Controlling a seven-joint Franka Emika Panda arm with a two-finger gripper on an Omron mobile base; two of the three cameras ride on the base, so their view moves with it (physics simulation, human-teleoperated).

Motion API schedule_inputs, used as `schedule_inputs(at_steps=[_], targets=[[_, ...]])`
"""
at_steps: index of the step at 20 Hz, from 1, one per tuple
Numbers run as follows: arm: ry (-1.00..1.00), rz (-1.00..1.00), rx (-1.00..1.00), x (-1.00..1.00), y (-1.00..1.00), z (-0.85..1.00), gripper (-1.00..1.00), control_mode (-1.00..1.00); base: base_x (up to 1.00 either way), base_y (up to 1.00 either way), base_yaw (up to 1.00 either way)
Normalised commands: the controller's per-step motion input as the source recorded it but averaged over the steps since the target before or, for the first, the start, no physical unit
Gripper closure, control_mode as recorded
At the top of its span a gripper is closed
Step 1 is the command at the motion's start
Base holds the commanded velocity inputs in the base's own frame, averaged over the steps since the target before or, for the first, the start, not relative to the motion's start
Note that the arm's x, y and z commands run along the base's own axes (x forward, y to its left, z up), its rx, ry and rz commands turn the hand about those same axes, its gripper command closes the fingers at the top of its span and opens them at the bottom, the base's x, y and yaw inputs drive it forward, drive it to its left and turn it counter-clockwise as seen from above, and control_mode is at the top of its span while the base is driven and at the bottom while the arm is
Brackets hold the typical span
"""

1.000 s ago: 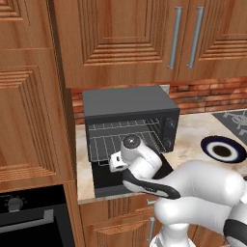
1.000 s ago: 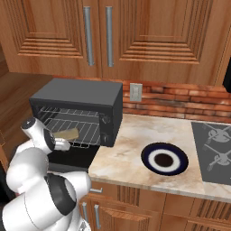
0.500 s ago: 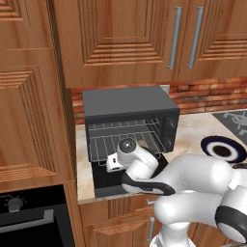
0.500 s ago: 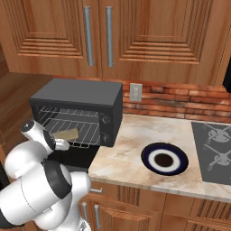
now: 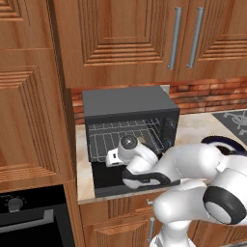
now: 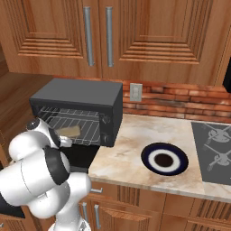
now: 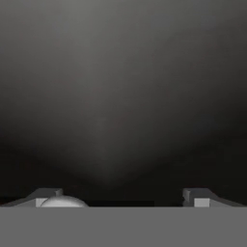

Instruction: Pull the toaster oven rack outwards. Pick up the baguette from the plate and place it on the toaster oven rack. Close the toaster oven door fully and set the temperature to the lowest setting.

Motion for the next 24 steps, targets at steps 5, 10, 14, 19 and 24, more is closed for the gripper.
schedule_inputs(at_steps=[5, 10, 14, 19, 24], targets=[[0.00, 0.00, 0.06, 0.13, -0.41, -0.48, -1.00, -1.00, 0.00, 0.00, 0.00], [-0.01, 0.00, 0.08, 0.11, -0.48, -0.46, -1.00, -1.00, 0.00, 0.00, 0.00], [-0.04, 0.00, 0.08, 0.12, -0.48, -0.42, -1.00, -1.00, 0.00, 0.00, 0.00], [-0.07, 0.00, 0.07, 0.10, -0.49, -0.36, -1.00, -1.00, 0.00, 0.00, 0.00], [-0.11, 0.00, 0.08, 0.09, -0.47, -0.28, -1.00, -1.00, 0.00, 0.00, 0.00]])
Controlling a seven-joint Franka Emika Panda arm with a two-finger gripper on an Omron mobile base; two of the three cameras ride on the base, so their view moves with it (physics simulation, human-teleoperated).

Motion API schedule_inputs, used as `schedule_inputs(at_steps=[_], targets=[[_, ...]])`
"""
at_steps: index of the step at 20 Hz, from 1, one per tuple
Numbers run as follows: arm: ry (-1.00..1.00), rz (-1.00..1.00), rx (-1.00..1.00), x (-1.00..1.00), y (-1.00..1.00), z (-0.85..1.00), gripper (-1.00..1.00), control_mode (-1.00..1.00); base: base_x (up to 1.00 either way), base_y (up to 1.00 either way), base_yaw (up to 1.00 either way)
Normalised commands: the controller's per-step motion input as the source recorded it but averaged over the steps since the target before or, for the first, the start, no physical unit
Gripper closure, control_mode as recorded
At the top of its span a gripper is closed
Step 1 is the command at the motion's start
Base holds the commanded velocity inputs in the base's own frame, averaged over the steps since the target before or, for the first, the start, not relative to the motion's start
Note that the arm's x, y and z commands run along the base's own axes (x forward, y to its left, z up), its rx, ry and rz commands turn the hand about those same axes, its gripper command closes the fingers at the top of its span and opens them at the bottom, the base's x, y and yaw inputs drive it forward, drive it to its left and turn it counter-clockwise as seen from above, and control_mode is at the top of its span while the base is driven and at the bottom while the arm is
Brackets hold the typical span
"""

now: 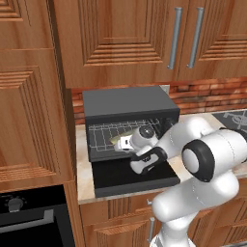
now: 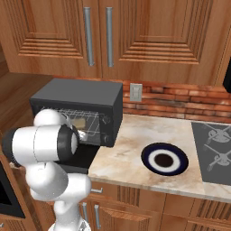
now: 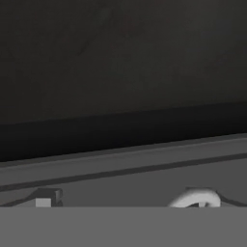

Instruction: Pull the toaster oven rack outwards. Pick up the baguette from the plate and place it on the toaster oven rack. Close the toaster oven door fully and set the temperature to the lowest setting.

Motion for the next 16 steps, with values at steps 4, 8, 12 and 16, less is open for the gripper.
schedule_inputs(at_steps=[4, 8, 12, 16], targets=[[-0.13, 0.00, 0.08, 0.09, -0.45, -0.21, -1.00, -1.00, 0.00, 0.00, 0.00], [-0.13, 0.00, 0.07, 0.10, -0.41, -0.15, -1.00, -1.00, 0.00, 0.00, 0.00], [-0.11, 0.00, 0.07, 0.17, -0.39, -0.11, -1.00, -1.00, 0.00, 0.00, 0.00], [-0.13, 0.00, 0.07, 0.21, -0.33, -0.04, -1.00, -1.00, 0.00, 0.00, 0.00]])
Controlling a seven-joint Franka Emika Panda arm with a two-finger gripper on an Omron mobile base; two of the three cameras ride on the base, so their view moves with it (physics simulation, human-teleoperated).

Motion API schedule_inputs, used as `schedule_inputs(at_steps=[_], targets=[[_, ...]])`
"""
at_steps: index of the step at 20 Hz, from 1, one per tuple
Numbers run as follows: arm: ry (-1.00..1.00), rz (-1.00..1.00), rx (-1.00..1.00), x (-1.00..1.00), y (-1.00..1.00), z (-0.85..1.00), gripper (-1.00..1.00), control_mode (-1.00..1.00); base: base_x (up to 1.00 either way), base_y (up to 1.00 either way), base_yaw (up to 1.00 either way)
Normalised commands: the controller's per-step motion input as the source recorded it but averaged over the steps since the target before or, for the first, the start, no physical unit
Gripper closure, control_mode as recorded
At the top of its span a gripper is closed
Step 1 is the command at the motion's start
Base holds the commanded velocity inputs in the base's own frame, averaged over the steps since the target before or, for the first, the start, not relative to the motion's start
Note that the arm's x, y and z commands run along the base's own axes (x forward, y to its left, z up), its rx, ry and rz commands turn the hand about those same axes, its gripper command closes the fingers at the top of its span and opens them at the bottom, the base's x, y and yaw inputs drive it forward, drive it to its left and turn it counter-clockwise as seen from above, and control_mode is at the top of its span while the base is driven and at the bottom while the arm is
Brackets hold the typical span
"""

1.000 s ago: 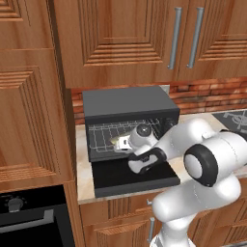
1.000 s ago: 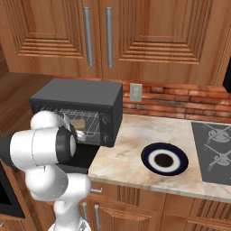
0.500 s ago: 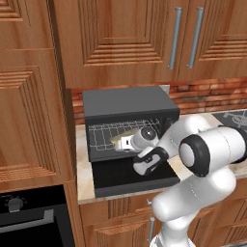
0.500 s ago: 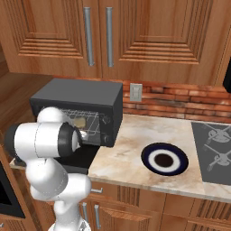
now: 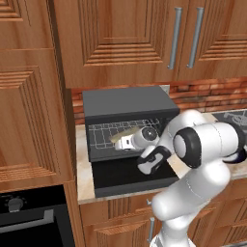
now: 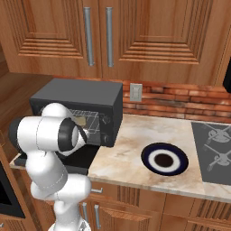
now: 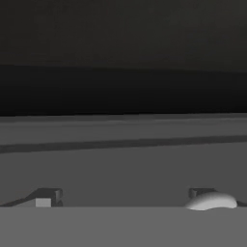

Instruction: Pull the toaster oven rack outwards. Pick up the baguette from the plate and place it on the toaster oven rack. Close the toaster oven door fully and set the temperature to the lowest setting.

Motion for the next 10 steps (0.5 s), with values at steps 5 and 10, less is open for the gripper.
schedule_inputs(at_steps=[5, 10], targets=[[-0.13, 0.00, 0.06, 0.24, -0.25, 0.00, -1.00, -1.00, 0.00, 0.00, 0.00], [-0.14, 0.00, 0.06, 0.29, -0.22, 0.00, -1.00, -1.00, 0.00, 0.00, 0.00]])
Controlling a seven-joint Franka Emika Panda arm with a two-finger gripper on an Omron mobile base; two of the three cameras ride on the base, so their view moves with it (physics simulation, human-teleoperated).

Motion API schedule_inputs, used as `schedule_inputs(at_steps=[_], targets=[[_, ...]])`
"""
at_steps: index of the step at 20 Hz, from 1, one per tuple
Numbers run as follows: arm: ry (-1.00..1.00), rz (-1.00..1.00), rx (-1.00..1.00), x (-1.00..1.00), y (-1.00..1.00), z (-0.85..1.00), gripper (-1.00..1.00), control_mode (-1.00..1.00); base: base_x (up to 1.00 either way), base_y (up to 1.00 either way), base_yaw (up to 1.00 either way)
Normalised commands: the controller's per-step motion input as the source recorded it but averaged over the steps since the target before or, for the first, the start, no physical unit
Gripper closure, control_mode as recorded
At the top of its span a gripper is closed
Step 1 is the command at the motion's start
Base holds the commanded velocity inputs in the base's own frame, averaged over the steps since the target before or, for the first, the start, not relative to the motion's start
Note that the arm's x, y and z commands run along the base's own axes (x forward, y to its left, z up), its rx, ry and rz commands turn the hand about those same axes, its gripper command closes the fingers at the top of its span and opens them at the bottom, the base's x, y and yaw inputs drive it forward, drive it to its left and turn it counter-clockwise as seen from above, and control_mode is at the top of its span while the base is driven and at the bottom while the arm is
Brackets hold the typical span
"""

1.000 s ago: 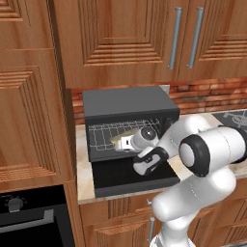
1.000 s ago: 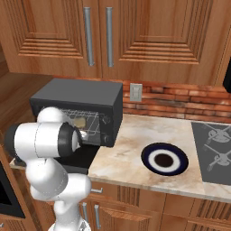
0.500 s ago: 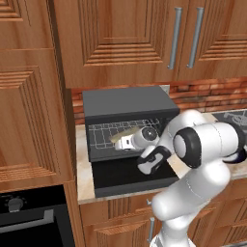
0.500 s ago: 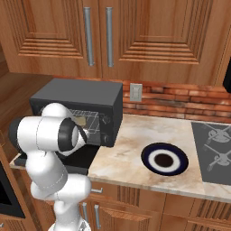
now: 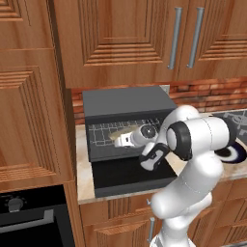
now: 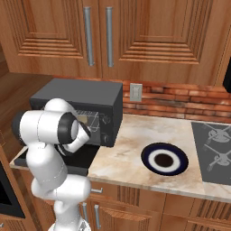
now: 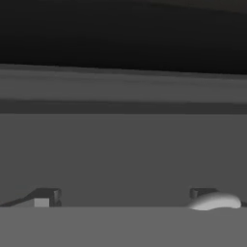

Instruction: Pull the toaster oven rack outwards. Pick up the baguette from the plate and place it on the toaster oven rack. Close the toaster oven door fully and set the temperature to the lowest setting.

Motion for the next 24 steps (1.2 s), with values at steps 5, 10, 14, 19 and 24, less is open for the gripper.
schedule_inputs(at_steps=[5, 10, 14, 19, 24], targets=[[-0.18, -0.01, 0.08, 0.31, -0.22, 0.00, -1.00, -1.00, 0.00, 0.00, 0.00], [-0.21, -0.04, 0.09, 0.31, -0.21, 0.00, -1.00, -1.00, 0.00, 0.00, 0.00], [-0.27, -0.03, 0.12, 0.27, -0.19, 0.10, -1.00, -1.00, 0.00, 0.00, 0.00], [-0.33, -0.01, 0.14, 0.15, -0.23, 0.37, -1.00, -1.00, 0.00, 0.00, 0.00], [-0.36, -0.01, 0.13, 0.04, -0.14, 0.58, -1.00, -1.00, 0.00, 0.00, 0.00]])
